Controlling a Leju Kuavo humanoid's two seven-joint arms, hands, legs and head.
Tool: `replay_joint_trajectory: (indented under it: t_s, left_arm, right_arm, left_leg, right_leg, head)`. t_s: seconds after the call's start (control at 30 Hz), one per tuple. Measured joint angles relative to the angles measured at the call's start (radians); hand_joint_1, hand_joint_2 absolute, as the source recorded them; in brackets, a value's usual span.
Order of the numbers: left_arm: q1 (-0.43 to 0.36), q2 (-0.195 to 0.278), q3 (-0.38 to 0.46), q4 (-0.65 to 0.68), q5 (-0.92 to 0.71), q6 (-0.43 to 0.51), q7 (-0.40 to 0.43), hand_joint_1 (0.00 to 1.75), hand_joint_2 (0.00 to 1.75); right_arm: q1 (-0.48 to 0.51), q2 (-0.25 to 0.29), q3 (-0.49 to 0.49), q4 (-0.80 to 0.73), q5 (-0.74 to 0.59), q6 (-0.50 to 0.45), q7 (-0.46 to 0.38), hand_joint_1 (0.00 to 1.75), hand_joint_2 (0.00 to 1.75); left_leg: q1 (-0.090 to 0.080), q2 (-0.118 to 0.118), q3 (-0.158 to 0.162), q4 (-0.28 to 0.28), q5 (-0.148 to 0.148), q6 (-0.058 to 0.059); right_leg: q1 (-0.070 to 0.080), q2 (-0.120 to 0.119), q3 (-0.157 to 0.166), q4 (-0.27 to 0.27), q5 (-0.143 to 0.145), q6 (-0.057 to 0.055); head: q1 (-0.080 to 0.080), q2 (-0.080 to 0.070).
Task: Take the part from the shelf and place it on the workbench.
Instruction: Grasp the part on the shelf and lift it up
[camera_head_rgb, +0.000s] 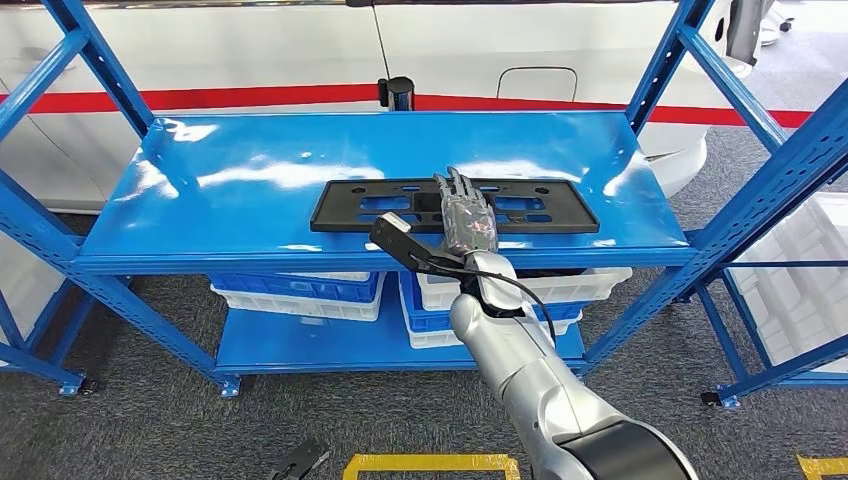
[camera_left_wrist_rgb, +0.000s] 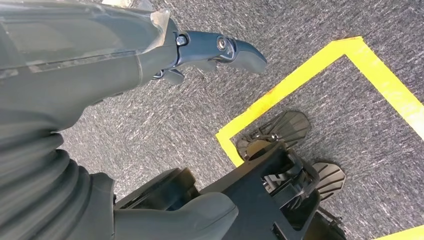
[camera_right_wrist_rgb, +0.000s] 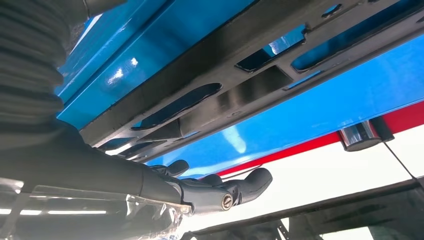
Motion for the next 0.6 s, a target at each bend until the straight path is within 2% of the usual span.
replay_joint_trajectory:
  t_s: [0.6]
  left_arm:
    - [-0.001, 0.0, 0.03, 0.001, 0.025, 0.027, -0.008, 0.0, 1.75]
  right_arm:
    - [-0.03, 0.0, 0.049, 0.019, 0.002, 0.0, 0.069, 0.0, 1.75]
  left_leg:
    - [0.0, 0.0, 0.0, 0.0, 0.0, 0.0]
  right_leg:
    - [0.0, 0.0, 0.0, 0.0, 0.0, 0.0]
  head:
    - [0.0, 0.0]
